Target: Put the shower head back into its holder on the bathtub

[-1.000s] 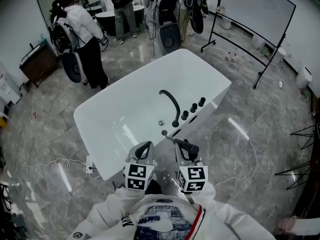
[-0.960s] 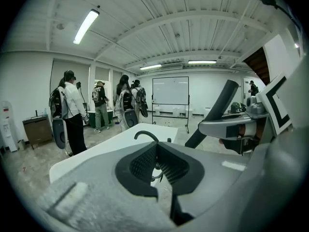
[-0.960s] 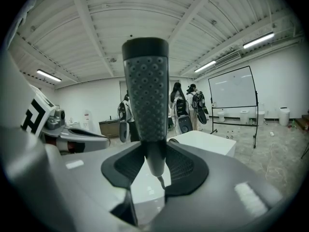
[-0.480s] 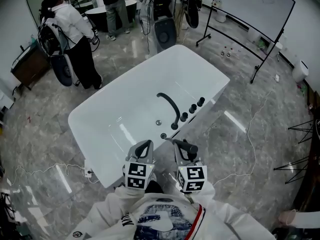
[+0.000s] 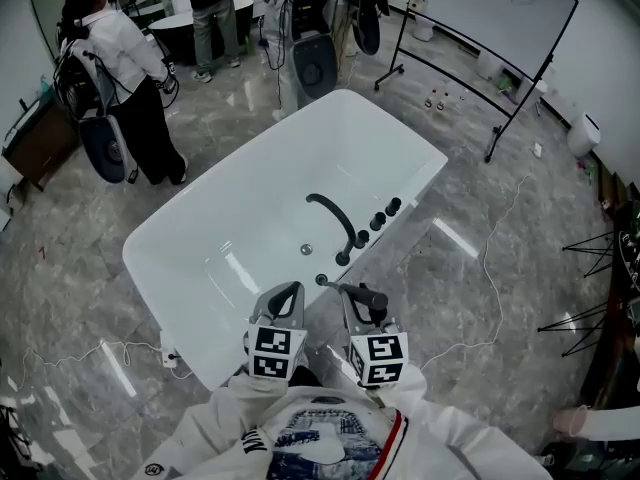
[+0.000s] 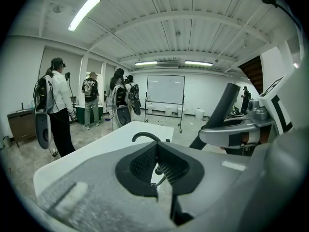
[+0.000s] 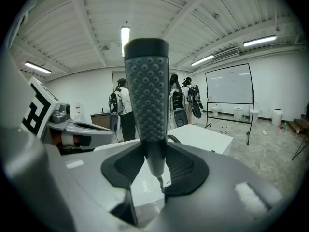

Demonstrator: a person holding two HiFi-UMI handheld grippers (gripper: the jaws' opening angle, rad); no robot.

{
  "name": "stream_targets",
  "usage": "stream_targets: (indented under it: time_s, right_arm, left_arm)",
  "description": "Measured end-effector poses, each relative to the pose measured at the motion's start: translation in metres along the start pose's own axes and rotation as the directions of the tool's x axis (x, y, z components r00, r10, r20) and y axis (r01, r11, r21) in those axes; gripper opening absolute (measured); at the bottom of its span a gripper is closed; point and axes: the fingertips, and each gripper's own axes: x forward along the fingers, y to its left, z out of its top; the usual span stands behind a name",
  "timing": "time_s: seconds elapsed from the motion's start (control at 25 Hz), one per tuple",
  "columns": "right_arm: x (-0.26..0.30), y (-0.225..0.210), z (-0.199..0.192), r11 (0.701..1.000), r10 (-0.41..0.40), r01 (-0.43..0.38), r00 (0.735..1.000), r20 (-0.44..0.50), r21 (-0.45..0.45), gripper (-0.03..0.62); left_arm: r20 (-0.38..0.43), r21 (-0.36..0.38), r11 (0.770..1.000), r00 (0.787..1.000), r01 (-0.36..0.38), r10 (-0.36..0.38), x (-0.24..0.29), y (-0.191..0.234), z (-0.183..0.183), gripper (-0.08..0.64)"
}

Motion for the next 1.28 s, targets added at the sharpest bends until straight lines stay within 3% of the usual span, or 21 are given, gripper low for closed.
stream_targets:
  time_s: [0.8, 1.0, 1.28]
  right_arm:
    - [0.05, 0.018, 0.016, 0.999, -0.033, 0.031, 0.998, -0.045, -0.037, 0.138]
    - [0.061, 0.018, 0.018, 0.999, -0.002, -0.001, 0.998, -0.06, -0.05, 0.138]
    - [0.089, 0.007, 0.02, 0.991, 0.096, -0.104, 0.991, -0.092, -0.087, 0.138]
  left_arm:
    - [0.012, -0.009, 0.999, 0.999, 0.049, -0.049, 0.026, 0.042, 0.006, 0.0]
    - [0.004, -0.021, 1.0, 1.0, 0.019, -0.019, 0.027, 0.05, 0.006, 0.0]
    - [-0.029, -0.056, 0.997, 0.998, -0.049, 0.047, 0.047, 0.052, 0.002, 0.0]
